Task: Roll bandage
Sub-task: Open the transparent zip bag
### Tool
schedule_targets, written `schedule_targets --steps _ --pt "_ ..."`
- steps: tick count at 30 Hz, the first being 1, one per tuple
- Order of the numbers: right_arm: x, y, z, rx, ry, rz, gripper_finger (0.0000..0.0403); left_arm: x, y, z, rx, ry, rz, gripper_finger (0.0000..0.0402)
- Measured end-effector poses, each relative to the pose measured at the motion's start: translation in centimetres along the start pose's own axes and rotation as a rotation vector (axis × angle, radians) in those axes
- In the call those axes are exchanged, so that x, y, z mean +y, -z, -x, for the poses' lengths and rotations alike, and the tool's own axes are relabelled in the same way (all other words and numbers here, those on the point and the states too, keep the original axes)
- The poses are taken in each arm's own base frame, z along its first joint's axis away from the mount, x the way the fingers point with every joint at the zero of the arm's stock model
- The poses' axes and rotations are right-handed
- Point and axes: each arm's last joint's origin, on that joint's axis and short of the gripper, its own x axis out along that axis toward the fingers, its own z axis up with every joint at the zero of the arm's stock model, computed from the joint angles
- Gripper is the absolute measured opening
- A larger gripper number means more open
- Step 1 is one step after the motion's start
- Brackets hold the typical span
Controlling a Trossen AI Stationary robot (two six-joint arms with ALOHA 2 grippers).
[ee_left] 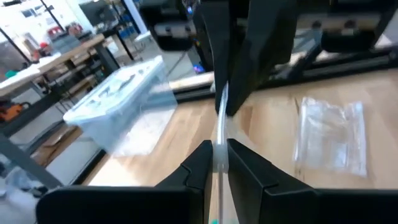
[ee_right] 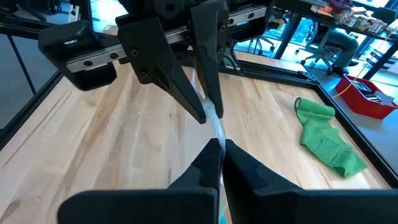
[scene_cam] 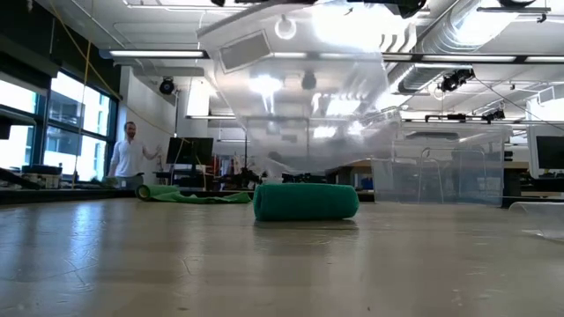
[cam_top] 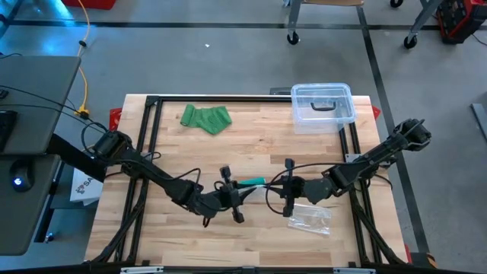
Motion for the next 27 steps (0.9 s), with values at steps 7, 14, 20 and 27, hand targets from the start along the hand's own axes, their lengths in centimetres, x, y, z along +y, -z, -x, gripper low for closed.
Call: schedule_targets --steps 7,14,20,27 --pt "0.0 0.0 0.0 0.0 0.0 0.0 0.0 1.5 -0.4 2.0 0.096 0.073 0.066 0.004" --pt "0.0 0.0 0.0 0.0 0.0 0.0 0.0 2.7 -0.2 3.7 0.2 0.133 0.054 0.004" --pt "0.0 0.0 0.0 0.0 0.0 0.0 0.0 2.9 0.3 4.5 0.262 0.135 0.047 0.004" --pt "0.0 0.0 0.0 -0.001 0.0 -0.001 0.0 2.5 -1.2 3.5 0.114 0.148 0.017 0.008"
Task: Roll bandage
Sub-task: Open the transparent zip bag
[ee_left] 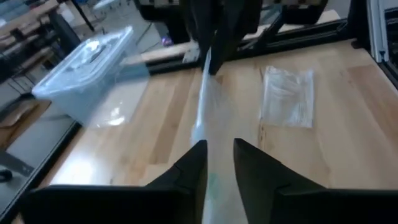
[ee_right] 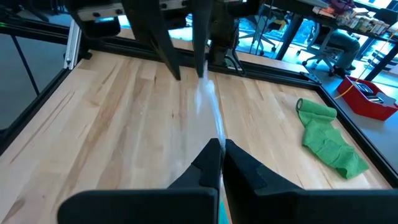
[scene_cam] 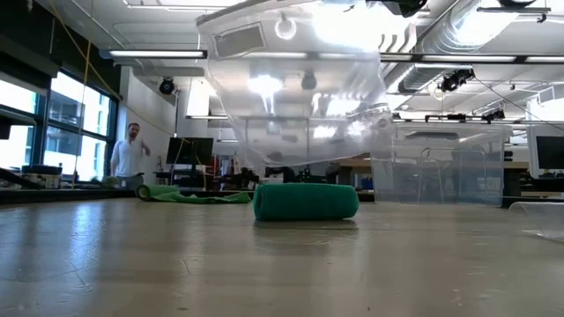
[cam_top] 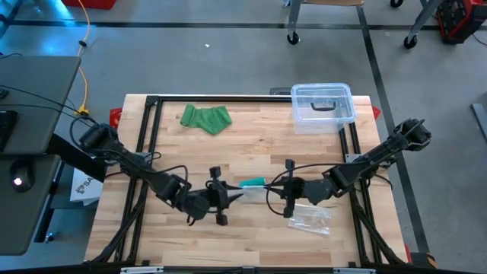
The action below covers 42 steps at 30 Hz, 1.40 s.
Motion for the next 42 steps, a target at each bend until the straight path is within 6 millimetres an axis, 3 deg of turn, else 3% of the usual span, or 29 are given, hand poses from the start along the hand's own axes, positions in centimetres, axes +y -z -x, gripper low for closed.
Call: schedule_targets --steps 6,10,14,24,30,34,42 --pt "0.0 0.0 0.0 -0.001 0.0 -0.002 0.0 0.6 0.4 -2.2 0.01 0.028 0.015 0.0133" --pt "0.0 0.0 0.0 0.0 0.0 -0.003 0.0 0.4 0.8 -3.5 0.0 0.011 -0.006 0.0146" --pt "0.0 0.0 0.0 0.0 0.0 -0.003 0.0 0.0 0.7 -3.4 -0.023 0.0 -0.012 0.0143" --pt "0.0 0.0 0.0 0.002 -0.004 0.0 0.0 -0.9 -1.0 -0.1 -0.107 0.067 -0.018 0.0134" --pt "0.0 0.0 0.0 0.0 -0.007 -0.002 0.0 0.4 -0.3 -2.0 -0.059 -0.068 -0.066 0.0139" --pt "0.0 0.0 0.0 0.0 -0.007 -0.002 0.0 1.2 0.2 -3.3 -0.023 -0.061 -0.077 0.0144" --pt "0.0 0.0 0.0 0.0 -0.007 -0.002 0.0 0.8 0.4 -3.3 -0.023 -0.014 -0.085 0.0114"
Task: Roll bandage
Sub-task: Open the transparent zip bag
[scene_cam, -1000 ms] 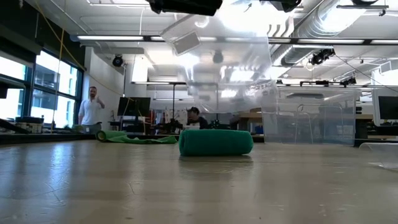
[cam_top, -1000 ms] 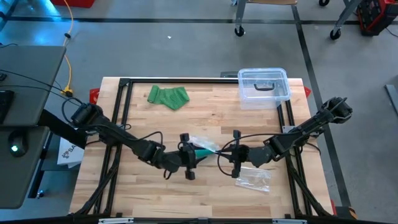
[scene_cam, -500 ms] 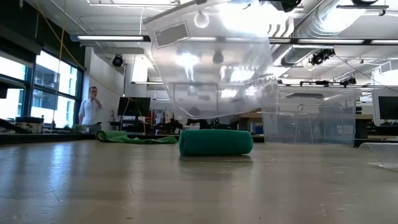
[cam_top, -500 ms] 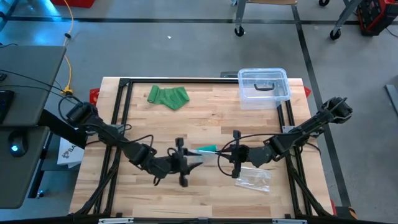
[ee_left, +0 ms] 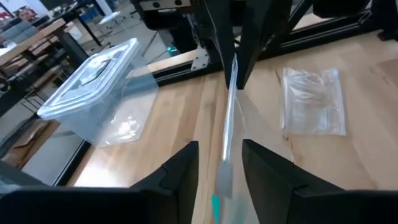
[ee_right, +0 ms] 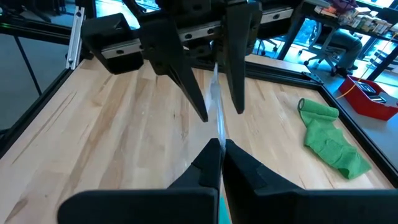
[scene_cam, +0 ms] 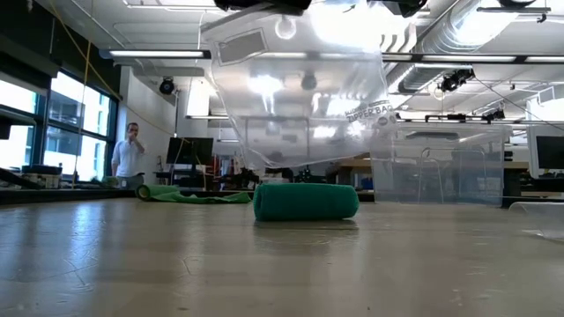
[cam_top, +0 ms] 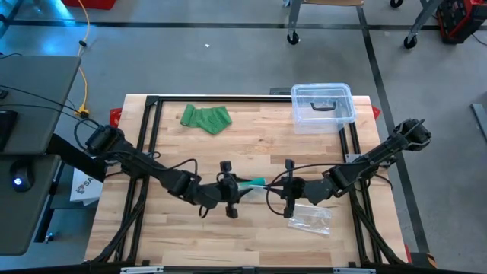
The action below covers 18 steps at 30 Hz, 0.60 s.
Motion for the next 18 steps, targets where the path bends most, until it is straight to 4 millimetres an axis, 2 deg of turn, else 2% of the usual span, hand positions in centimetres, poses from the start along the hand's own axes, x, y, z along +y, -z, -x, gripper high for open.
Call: schedule_targets --steps 8,18 --pt "0.0 0.0 0.0 0.0 0.0 0.0 0.0 -0.8 -0.1 1.0 -0.001 -0.058 -0.013 0.008" --pt "0.0 0.0 0.0 0.001 0.0 -0.001 0.0 -0.7 0.3 2.6 0.061 -0.104 -0.004 0.0067"
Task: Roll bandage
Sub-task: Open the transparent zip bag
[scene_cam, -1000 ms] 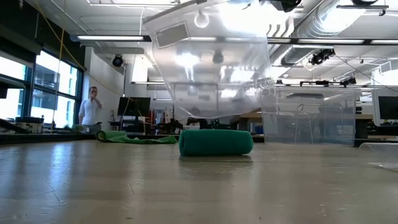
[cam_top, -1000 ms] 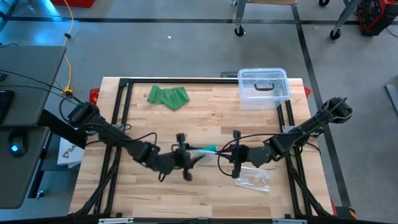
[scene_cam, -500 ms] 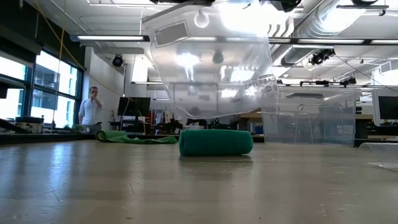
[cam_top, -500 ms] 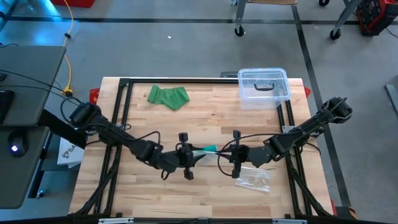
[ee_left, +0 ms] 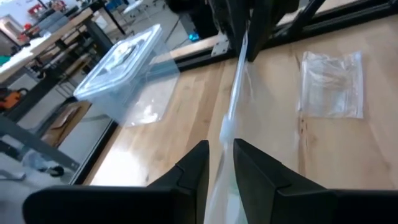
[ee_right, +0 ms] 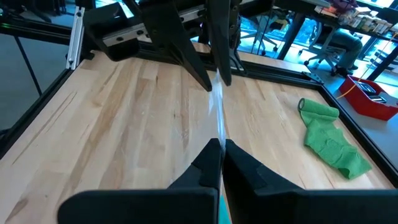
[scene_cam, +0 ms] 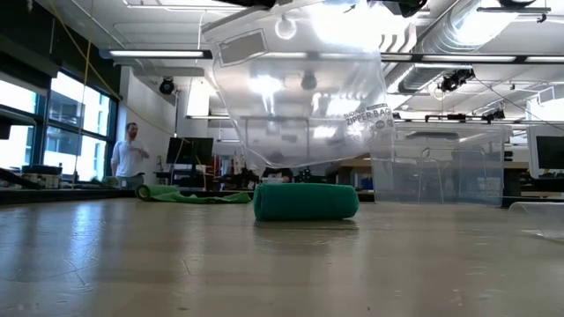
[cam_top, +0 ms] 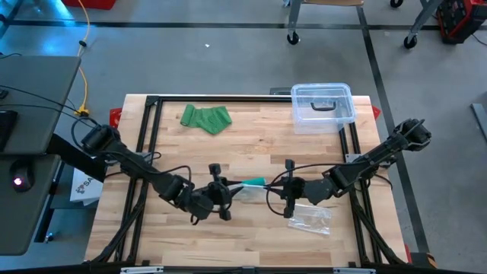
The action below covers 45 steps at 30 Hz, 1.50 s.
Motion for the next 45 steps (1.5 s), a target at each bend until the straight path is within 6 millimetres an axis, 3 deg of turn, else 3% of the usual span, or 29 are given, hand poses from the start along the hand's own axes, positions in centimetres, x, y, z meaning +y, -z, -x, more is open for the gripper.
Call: schedule_targets --steps 6,16,21,37,45 --pt "0.0 0.0 0.0 0.0 0.0 0.0 0.0 0.1 0.1 0.1 0.007 0.001 0.016 0.0073" --pt "0.0 0.0 0.0 -0.001 0.0 0.0 0.0 0.7 -0.8 -1.0 -0.053 0.161 0.048 0.0159" --pt "0.0 0.0 0.0 -0.001 0.0 -0.001 0.0 1.3 -0.8 -1.6 -0.048 0.123 0.075 0.0169" --pt "0.0 0.0 0.0 -0.001 0.0 0.0 0.0 1.6 -0.7 -1.9 -0.039 0.122 0.1 0.0055" --pt "0.0 0.0 0.0 -0.001 0.001 -0.001 0.0 1.3 -0.5 -1.6 -0.018 0.116 0.081 0.003"
